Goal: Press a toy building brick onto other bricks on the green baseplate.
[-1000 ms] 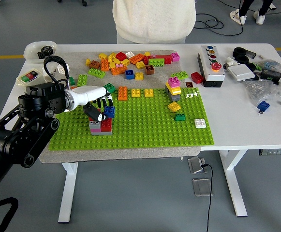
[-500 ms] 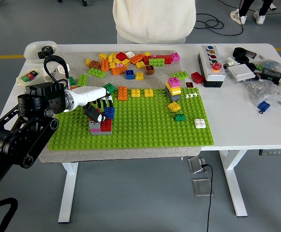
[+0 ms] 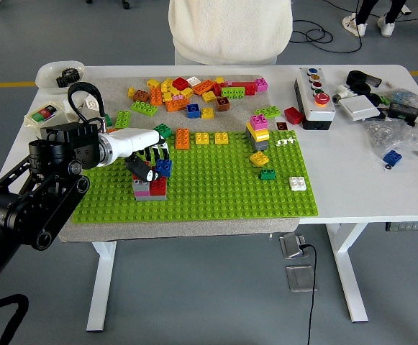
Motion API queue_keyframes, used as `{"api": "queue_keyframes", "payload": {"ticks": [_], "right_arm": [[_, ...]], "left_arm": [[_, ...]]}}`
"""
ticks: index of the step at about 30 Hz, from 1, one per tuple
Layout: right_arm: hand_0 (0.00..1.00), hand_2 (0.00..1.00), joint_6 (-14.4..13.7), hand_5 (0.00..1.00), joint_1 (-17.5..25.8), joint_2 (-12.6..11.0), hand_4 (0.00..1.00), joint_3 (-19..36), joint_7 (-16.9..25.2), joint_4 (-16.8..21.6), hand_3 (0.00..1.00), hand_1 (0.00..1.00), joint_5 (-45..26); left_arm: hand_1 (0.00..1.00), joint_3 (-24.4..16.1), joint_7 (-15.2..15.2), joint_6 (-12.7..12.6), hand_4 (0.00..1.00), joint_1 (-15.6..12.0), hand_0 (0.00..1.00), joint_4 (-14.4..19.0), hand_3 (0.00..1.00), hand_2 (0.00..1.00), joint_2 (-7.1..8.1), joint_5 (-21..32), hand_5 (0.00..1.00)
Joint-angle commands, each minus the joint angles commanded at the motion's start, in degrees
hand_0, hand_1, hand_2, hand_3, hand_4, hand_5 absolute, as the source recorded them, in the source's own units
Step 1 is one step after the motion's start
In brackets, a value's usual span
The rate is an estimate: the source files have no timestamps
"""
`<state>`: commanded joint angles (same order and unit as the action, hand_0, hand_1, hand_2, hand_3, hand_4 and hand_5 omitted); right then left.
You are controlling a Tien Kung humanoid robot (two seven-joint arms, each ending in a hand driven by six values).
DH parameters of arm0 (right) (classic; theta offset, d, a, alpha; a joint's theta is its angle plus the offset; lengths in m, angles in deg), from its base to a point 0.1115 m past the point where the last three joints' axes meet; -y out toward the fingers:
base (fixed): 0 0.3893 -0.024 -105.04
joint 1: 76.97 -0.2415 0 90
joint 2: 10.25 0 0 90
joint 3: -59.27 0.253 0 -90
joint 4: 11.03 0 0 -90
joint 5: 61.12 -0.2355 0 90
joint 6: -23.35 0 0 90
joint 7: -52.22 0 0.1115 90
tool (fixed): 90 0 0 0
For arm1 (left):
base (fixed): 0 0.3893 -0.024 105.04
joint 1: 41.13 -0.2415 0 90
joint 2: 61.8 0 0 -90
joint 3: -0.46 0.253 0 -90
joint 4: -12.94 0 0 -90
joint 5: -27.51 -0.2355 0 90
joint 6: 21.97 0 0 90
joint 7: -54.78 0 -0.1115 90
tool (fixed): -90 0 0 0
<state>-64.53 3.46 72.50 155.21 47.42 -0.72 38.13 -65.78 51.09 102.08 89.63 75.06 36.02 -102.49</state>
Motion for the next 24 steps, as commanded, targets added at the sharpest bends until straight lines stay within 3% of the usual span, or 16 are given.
{"api": "queue_keyframes", "payload": {"ticks": [24], "right_arm": [[0.747,0.682,0.04,0.519,-0.05,-0.03,0.869,0.08,0.03,0.00,0.609,0.642,-0.09]], "left_arm": [[0.590,-0.08,-0.66,0.14,0.433,0.04,0.627,-0.25,0.540,0.558,0.06,0.00,0.047]]}}
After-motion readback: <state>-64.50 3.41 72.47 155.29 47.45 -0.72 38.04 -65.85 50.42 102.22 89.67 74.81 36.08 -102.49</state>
